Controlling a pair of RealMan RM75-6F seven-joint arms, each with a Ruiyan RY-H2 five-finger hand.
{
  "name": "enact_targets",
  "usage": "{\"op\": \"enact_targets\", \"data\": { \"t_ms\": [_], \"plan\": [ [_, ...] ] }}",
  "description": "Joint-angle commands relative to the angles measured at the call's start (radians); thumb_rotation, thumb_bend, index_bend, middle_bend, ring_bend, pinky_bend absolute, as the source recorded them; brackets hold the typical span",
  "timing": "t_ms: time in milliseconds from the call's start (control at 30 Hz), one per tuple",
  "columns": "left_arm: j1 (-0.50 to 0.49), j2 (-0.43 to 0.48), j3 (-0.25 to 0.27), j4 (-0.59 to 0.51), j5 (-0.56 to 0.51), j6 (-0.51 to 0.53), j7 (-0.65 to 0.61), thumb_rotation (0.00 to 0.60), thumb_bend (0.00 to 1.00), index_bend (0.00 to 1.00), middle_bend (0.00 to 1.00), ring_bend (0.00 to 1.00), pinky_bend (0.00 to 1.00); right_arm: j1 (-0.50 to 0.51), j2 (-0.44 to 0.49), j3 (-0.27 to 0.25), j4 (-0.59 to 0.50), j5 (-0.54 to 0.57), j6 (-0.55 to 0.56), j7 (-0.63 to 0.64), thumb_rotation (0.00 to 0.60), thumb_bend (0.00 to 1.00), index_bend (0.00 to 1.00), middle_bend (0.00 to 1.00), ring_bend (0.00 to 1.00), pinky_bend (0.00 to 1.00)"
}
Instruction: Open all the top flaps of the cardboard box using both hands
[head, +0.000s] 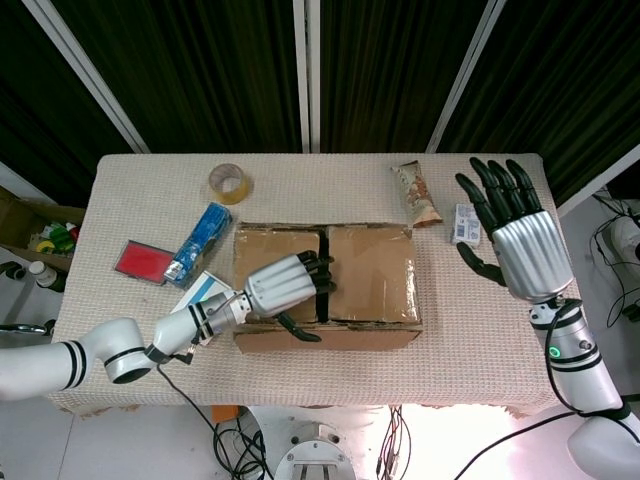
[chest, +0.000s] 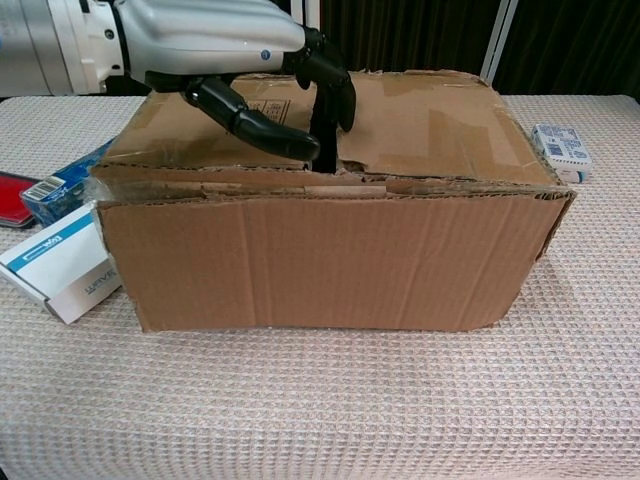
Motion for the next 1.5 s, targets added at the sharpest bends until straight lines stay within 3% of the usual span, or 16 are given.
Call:
{"op": "enact_targets", "data": {
  "t_ms": [33, 300, 533, 767, 967, 1500],
  "plan": [
    [-0.003, -0.004, 0.009, 0.001, -0.008, -0.007, 0.006, 0.0, 0.06, 0.3, 0.31, 0.12, 0.27, -0.002, -0.004, 0.0, 0.008, -0.001, 0.0, 0.005, 0.6, 0.22, 0.0, 0.0, 0.0, 0.0],
    [-0.012, -0.012, 0.029, 0.025, 0.004, -0.004, 0.051, 0.0, 0.06, 0.3, 0.31, 0.12, 0.27, -0.008, -0.016, -0.001, 0.033, 0.0, -0.005, 0.018, 0.6, 0.22, 0.0, 0.0, 0.0, 0.0],
    [-0.023, 0.011, 0.05, 0.045, 0.071, 0.012, 0.195, 0.0, 0.06, 0.35, 0.36, 0.12, 0.27, -0.009, -0.031, -0.001, 0.053, 0.0, -0.01, 0.023, 0.6, 0.22, 0.0, 0.0, 0.0, 0.0],
    [-0.008, 0.042, 0.047, 0.004, 0.038, 0.032, 0.167, 0.0, 0.07, 0.37, 0.39, 0.12, 0.27, -0.008, -0.05, -0.003, 0.073, 0.0, -0.015, 0.032, 0.6, 0.21, 0.0, 0.0, 0.0, 0.0],
    [-0.006, 0.099, 0.043, -0.036, 0.018, 0.026, 0.175, 0.0, 0.15, 0.39, 0.41, 0.12, 0.27, -0.01, -0.06, -0.002, 0.082, -0.005, -0.012, 0.035, 0.6, 0.21, 0.0, 0.0, 0.0, 0.0],
    [0.023, 0.278, 0.016, -0.2, -0.01, 0.052, 0.22, 0.0, 0.15, 0.39, 0.43, 0.12, 0.27, -0.008, -0.075, 0.004, 0.086, -0.007, -0.017, 0.038, 0.6, 0.21, 0.0, 0.0, 0.0, 0.0]
  ]
}}
